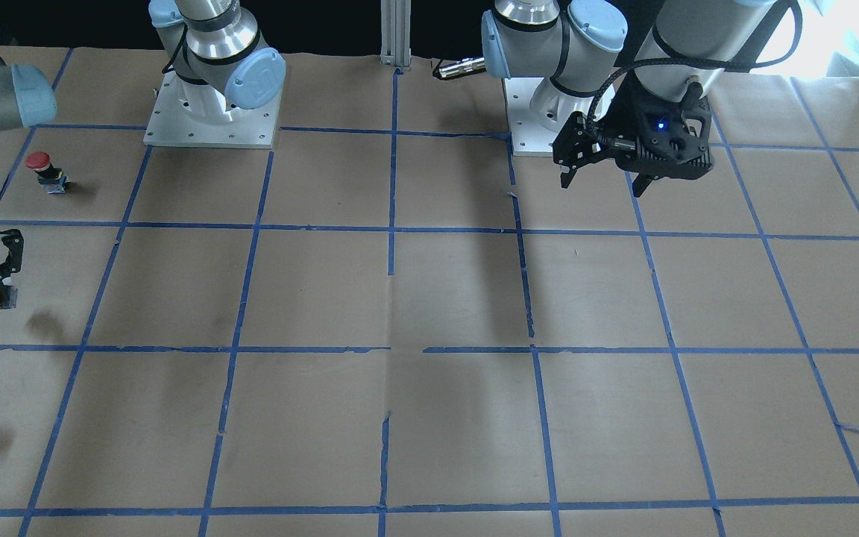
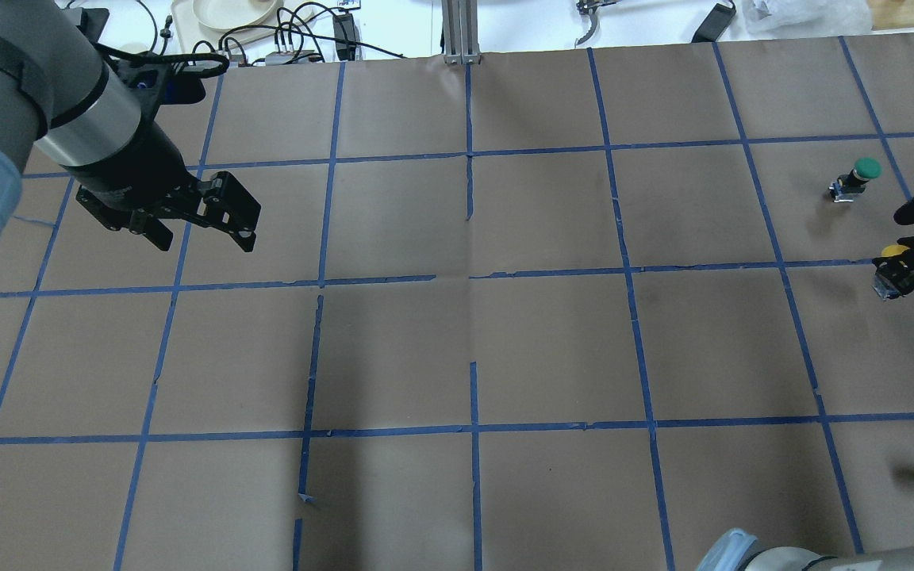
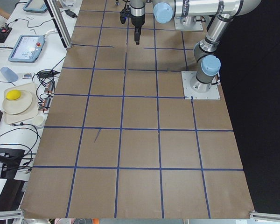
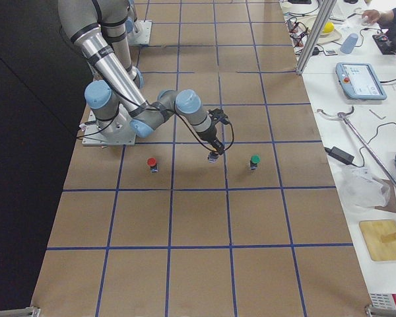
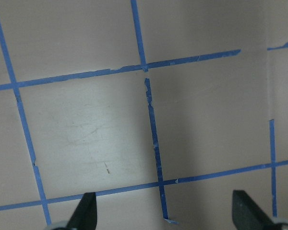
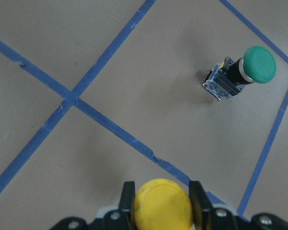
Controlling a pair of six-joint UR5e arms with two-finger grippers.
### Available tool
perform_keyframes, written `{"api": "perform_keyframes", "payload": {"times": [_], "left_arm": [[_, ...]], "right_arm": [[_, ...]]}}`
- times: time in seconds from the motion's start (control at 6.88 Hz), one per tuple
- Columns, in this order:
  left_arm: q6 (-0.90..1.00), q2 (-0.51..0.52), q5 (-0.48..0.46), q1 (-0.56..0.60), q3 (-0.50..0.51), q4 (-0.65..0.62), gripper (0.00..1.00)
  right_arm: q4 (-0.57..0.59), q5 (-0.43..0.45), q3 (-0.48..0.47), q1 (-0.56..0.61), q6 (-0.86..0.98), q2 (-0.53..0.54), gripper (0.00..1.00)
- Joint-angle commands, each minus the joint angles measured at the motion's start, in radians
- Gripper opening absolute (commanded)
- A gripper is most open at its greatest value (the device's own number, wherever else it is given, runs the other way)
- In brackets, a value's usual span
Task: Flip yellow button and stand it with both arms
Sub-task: 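Lower the button upright onto the table with the right gripper and release it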
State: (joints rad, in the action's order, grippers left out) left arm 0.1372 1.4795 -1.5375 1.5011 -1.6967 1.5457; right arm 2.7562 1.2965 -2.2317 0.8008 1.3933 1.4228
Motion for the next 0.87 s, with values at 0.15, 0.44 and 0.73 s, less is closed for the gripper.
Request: {"api": "perform_keyframes", "payload": {"times": [0.15,0.44,0.73], "left_arm": [[-0.057,0.007,-0.077,0.001,0.086,0.05,0.99],[-0.085,0.015,-0.078,0.004,0.091,0.054,0.99],[-0.085,0.039,-0.029,0.007,0.088,0.054,0.99]], "right_arm": [[-0.041,-0.152,-0.066,-0.099,0.186,0.005,0.07],[-0.044,-0.196,-0.074,-0.139,0.214,0.001,0.08],[-0.044,-0.194,-0.074,-0.152,0.219,0.001,0.81]]}}
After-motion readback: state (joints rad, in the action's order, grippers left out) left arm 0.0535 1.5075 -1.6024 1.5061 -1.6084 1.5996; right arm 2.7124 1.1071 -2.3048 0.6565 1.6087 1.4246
